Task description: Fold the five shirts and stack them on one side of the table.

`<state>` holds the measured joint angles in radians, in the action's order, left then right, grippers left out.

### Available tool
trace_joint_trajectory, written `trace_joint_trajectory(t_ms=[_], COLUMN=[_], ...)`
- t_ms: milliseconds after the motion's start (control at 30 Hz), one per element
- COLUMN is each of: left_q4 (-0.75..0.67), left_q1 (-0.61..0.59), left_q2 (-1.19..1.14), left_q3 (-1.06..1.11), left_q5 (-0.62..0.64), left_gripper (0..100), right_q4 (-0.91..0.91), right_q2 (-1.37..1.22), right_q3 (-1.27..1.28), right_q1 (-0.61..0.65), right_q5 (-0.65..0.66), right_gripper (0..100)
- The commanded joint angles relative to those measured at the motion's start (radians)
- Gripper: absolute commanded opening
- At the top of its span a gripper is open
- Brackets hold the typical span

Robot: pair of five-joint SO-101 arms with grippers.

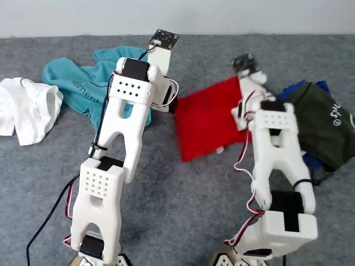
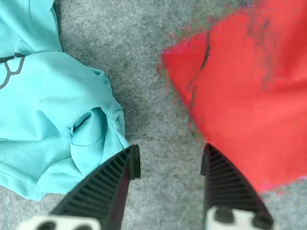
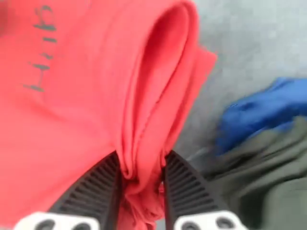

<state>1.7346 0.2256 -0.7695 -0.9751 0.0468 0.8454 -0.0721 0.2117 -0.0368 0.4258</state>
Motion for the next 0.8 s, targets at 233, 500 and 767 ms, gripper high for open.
trace_joint_trajectory(t_ms=[233, 500, 767], left_q4=[0.021, 0.021, 0.021], left_q1=[0.008, 0.008, 0.038], left_q2=[0.071, 0.074, 0.066], left_q3=[-0.004, -0.004, -0.004], left_q5=[0.003, 0.003, 0.003], left_gripper=[21, 21, 21], right_q4=[0.217, 0.213, 0.091], right_q2=[0.001, -0.151, -0.427], right_q3=[-0.313, -0.298, -0.364], right_q1=[-0.282, -0.644, -0.779], right_q5=[0.008, 0.012, 0.015], right_gripper=[0.9, 0.9, 0.9])
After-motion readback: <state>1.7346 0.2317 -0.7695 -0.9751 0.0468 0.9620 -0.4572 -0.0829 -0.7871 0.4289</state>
